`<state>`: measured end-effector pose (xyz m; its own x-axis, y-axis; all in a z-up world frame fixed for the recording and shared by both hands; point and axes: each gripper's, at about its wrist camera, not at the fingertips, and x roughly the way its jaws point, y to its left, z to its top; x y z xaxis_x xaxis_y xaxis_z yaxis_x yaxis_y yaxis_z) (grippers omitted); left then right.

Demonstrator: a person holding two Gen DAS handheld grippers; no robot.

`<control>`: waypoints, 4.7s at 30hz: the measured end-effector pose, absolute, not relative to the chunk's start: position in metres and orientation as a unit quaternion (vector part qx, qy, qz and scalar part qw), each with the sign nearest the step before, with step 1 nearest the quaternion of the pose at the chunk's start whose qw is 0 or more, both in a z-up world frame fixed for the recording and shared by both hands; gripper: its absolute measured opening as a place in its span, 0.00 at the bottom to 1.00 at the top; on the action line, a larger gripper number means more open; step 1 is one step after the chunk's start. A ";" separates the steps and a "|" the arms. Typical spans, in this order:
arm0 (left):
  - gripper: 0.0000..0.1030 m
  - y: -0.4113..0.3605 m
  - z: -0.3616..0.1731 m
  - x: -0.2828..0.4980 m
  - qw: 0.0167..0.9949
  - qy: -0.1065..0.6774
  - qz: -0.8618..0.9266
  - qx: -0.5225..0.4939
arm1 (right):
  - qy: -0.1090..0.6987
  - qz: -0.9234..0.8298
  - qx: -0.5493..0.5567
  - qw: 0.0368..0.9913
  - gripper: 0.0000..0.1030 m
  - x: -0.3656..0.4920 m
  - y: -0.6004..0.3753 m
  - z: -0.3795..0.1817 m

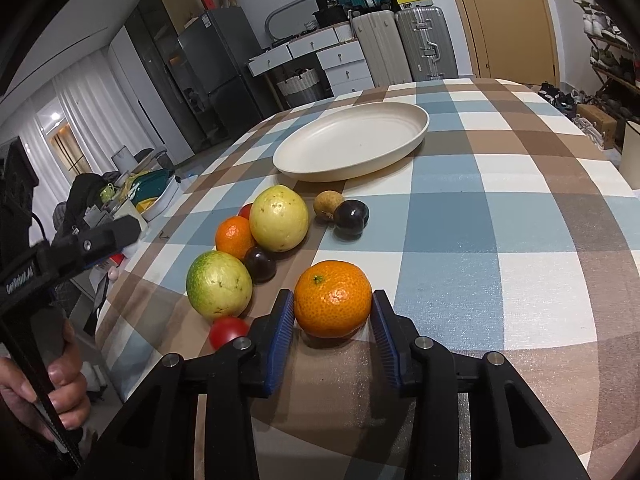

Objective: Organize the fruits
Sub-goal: 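Grasp the orange with the right tool while the left tool grasps the green citrus, then lift the orange with the right tool while the left tool lifts the green citrus, then lower both fruits onto the cream plate and open both tools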

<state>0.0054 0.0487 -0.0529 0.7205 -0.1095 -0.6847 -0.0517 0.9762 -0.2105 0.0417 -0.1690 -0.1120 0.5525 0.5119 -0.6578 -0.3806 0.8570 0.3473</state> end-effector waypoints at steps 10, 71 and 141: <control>0.99 0.027 -0.074 0.018 0.905 0.411 -0.044 -0.097 | 0.390 0.253 0.085 0.881 0.38 0.037 -0.175 -0.110; 0.46 0.048 -0.017 0.077 0.900 0.366 -0.169 -0.165 | 0.346 0.274 0.045 0.896 0.39 0.078 -0.158 -0.056; 0.56 0.044 -0.051 0.249 0.891 0.430 -0.111 -0.096 | 0.379 0.272 0.085 0.880 0.50 0.227 -0.154 -0.054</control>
